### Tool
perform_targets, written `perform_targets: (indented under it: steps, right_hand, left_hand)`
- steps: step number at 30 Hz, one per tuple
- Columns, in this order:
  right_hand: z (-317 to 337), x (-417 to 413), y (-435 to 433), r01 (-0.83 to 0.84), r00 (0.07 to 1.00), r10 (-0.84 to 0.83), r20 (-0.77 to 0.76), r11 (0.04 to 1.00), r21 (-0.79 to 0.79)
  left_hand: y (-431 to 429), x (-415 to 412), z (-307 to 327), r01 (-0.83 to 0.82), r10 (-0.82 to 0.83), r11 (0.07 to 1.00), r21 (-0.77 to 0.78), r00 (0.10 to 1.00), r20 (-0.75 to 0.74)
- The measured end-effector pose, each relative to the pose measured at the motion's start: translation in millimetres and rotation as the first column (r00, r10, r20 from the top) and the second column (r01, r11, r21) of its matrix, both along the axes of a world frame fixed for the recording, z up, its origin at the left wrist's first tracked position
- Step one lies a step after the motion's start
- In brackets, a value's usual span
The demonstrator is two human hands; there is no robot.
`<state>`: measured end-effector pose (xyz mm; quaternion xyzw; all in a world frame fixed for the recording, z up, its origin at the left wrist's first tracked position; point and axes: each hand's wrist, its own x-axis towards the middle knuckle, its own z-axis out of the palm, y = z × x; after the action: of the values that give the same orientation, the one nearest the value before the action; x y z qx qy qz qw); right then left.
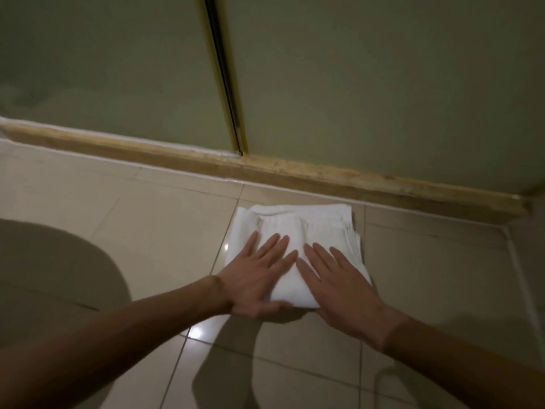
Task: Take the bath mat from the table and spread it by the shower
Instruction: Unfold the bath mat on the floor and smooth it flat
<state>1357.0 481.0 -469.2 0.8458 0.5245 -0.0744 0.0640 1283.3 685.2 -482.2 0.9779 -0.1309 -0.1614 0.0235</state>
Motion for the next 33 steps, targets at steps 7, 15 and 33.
perform_targets:
  steps: [7,15,33]
  right_hand:
    - [-18,0,-9,-0.024,0.998,0.02,-0.064,0.998,-0.051]
    - [-18,-6,-9,-0.01,0.997,0.003,-0.078,0.996,-0.087]
    - [41,0,49,0.764,0.526,-0.365,-0.768,0.6,0.238]
  left_hand:
    - [-8,2,-13,-0.119,0.117,0.992,0.04,0.992,0.044]
    - [-12,0,-20,-0.12,0.119,0.993,0.017,0.991,0.067]
    - [-3,4,19,-0.403,0.734,0.521,-0.753,0.662,0.153]
